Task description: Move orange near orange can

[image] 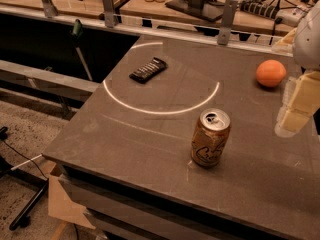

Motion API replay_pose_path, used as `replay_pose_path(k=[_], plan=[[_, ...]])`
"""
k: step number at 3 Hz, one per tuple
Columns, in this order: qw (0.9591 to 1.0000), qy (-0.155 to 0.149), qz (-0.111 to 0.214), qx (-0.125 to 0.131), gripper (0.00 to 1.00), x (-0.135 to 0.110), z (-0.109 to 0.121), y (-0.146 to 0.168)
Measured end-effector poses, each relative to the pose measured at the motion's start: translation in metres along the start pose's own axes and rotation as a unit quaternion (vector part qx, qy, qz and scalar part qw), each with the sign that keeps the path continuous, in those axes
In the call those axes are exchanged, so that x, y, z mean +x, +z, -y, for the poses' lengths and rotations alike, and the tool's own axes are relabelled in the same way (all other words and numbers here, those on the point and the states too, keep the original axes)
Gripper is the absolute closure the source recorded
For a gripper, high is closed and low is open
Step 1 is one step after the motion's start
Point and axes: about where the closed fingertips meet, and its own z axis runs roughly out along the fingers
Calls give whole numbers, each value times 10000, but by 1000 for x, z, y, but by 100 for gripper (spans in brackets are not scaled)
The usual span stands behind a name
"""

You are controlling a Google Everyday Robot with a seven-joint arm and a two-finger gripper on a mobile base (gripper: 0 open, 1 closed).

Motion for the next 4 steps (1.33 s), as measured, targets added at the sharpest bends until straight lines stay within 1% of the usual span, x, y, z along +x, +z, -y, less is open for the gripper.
replay_pose_path(k=[1,2,3,4], plan=[[10000,0,0,1,0,0,0,0],[9987,303,408,62,0,16,13,1],[9893,792,1217,156,0,52,39,6],[9713,1131,2064,341,0,84,65,11]])
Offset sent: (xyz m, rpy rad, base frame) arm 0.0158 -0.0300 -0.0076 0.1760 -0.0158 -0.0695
